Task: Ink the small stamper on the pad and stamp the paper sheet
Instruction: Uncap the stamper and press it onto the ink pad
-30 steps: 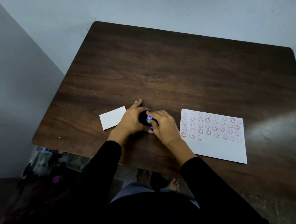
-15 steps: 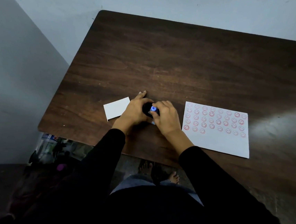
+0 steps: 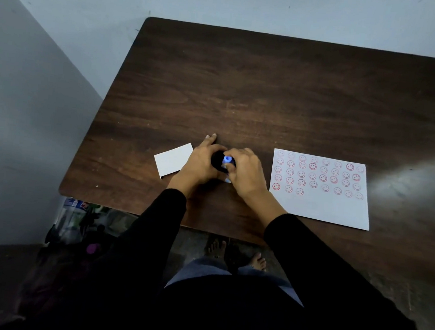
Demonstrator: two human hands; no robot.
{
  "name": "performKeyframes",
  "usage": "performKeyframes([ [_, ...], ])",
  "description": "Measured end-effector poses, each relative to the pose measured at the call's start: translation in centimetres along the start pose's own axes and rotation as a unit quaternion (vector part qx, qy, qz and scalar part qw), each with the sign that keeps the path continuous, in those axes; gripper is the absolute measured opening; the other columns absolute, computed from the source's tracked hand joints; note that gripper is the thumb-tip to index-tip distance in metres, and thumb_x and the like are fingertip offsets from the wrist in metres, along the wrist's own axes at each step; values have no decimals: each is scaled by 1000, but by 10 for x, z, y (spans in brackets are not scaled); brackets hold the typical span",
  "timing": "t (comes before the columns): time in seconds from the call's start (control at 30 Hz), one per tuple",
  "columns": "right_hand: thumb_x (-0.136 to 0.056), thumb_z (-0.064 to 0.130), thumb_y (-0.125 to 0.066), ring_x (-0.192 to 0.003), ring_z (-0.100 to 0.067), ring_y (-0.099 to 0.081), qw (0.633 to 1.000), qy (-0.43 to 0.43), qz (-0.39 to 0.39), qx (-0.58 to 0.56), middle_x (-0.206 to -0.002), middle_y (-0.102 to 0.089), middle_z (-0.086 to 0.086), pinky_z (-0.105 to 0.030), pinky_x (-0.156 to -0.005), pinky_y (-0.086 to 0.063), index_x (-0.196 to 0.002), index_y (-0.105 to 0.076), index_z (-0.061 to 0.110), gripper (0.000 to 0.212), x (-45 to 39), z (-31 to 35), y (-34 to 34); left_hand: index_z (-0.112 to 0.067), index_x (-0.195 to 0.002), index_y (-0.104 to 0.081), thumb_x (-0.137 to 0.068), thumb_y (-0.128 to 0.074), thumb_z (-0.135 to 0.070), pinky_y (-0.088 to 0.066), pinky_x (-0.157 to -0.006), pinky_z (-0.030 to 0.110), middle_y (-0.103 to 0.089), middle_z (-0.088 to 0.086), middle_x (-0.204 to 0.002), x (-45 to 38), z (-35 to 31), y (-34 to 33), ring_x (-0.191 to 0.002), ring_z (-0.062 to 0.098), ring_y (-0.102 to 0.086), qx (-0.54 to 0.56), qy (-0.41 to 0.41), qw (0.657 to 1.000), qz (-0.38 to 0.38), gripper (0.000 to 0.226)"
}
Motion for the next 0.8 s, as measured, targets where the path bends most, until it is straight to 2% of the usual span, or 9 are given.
performKeyframes([
  [0.1,-78,3,-63,-104,-28,-53,1000,-4,4,5,-105,-68,-13,-41,-83,-47,-108,-63,7,30,0,0,0,-14,-122,-57,-52,-88,-15,-23,-112,34,-23,16,-154,1,0,-1,-144,27,-15,8,-1,1000,0,77],
  [0.23,-80,8,-60,-99,-28,-53,999,-17,-14,27,-97,-68,-13,-41,-74,-45,-96,-63,6,16,-3,0,2,-15,-123,-56,-52,-89,-17,-23,-113,35,-22,16,-154,0,1,-1,-144,27,-14,4,-3,1000,3,79],
  [0.43,-78,1,-59,-104,-27,-52,999,-32,-8,4,-106,-67,-12,-37,-81,-44,-106,-63,7,29,-2,3,0,-14,-123,-56,-56,-87,-14,-25,-111,31,-21,16,-154,-3,3,-2,-144,26,-15,2,-7,1000,1,74],
  [0.7,-79,6,-62,-96,-30,-55,998,-59,-29,4,-98,-65,-14,-39,-75,-45,-99,-63,9,21,0,1,-1,-15,-124,-55,-55,-87,-15,-25,-111,33,-21,17,-154,-1,0,0,-144,28,-15,-8,-5,1000,9,76],
  [0.77,-78,9,-64,-93,-31,-58,997,-66,-33,-16,-96,-67,-15,-39,-74,-46,-97,-65,10,20,-1,-2,1,-16,-126,-54,-54,-88,-19,-24,-112,34,-20,18,-154,1,-2,1,-144,28,-14,-15,-5,1000,15,81],
  [0.8,-77,11,-67,-91,-30,-61,993,-85,-52,-61,-96,-69,-14,-38,-76,-48,-97,-66,11,20,0,-6,5,-17,-129,-51,-53,-89,-22,-23,-113,34,-19,18,-155,1,-3,1,-144,28,-14,-25,-4,999,21,85],
])
Point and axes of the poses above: each hand's wrist, its own x-axis away from the middle knuckle, its own y-axis out of the back of the hand, z = x × y, the point moved 5 cm from there along -x, towards the middle knuckle
